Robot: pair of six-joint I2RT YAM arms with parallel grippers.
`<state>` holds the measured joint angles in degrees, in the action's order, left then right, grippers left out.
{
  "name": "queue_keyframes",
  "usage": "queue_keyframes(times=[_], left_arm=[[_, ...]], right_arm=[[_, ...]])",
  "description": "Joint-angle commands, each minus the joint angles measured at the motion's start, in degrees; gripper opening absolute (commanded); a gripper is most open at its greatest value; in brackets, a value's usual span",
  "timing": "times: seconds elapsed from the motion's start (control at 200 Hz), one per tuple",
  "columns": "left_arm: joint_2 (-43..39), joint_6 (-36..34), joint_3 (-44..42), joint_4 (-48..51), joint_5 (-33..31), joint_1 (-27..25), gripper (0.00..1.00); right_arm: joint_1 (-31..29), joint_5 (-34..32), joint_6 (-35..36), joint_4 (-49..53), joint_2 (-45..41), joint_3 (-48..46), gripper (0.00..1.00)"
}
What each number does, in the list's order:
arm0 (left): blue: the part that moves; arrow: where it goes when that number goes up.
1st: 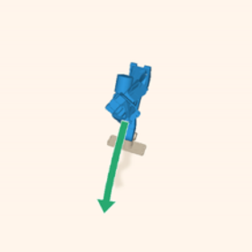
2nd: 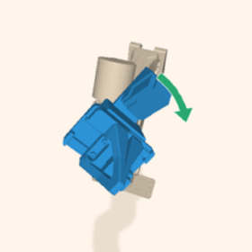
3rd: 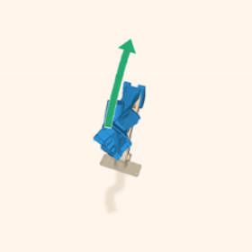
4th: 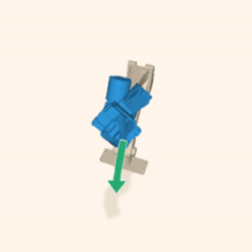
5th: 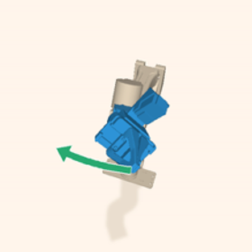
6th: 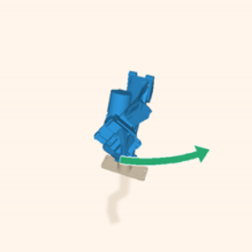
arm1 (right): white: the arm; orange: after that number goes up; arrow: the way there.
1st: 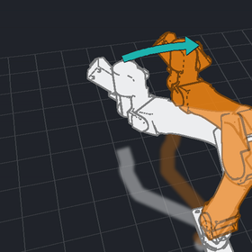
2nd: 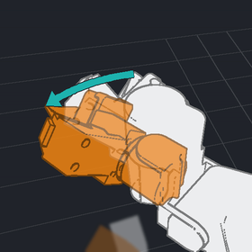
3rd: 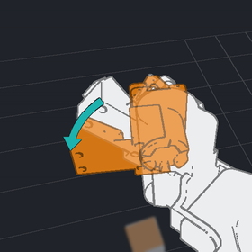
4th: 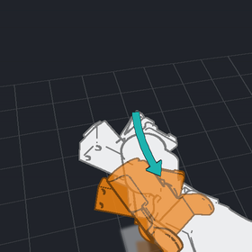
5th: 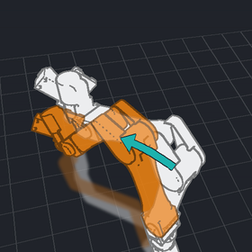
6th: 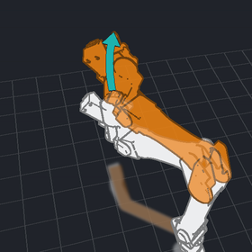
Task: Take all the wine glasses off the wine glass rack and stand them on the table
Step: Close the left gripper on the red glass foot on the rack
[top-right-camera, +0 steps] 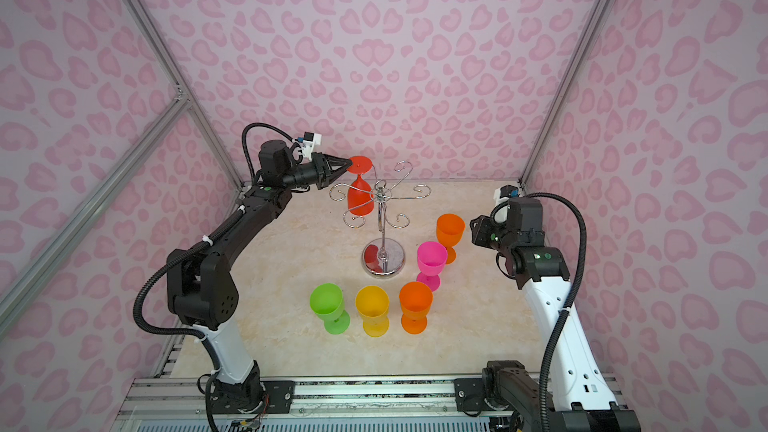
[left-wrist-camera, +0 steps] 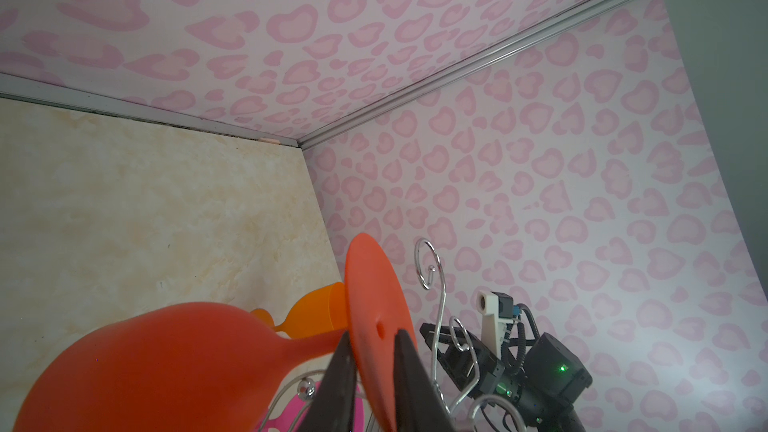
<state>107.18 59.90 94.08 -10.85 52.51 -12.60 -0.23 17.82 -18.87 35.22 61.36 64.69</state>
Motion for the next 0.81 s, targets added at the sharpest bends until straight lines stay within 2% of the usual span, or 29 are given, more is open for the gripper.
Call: queue_keyframes(times=[0.0, 0.22, 0.67, 0.8], left_arm=[[0.3, 1.1, -0.2, -3.9, 1.1, 0.1, 0.14], [0.2, 3.6, -0.5, -6.7, 1.7, 0.1, 0.03], [1.5, 11.6, -1.0, -15.8, 2.7, 0.6, 0.02], [2.0, 12.0, -1.0, -16.8, 3.0, -0.1, 0.02]], right_arm=[[0.1, 0.7, -0.2, -1.3, 0.1, -0.4, 0.35], [0.4, 0.9, -0.3, -1.3, -0.2, -0.7, 0.35], [1.1, 1.7, -0.5, -1.7, -0.6, -1.4, 0.35], [1.1, 2.0, -0.6, -2.1, -0.6, -1.7, 0.35]])
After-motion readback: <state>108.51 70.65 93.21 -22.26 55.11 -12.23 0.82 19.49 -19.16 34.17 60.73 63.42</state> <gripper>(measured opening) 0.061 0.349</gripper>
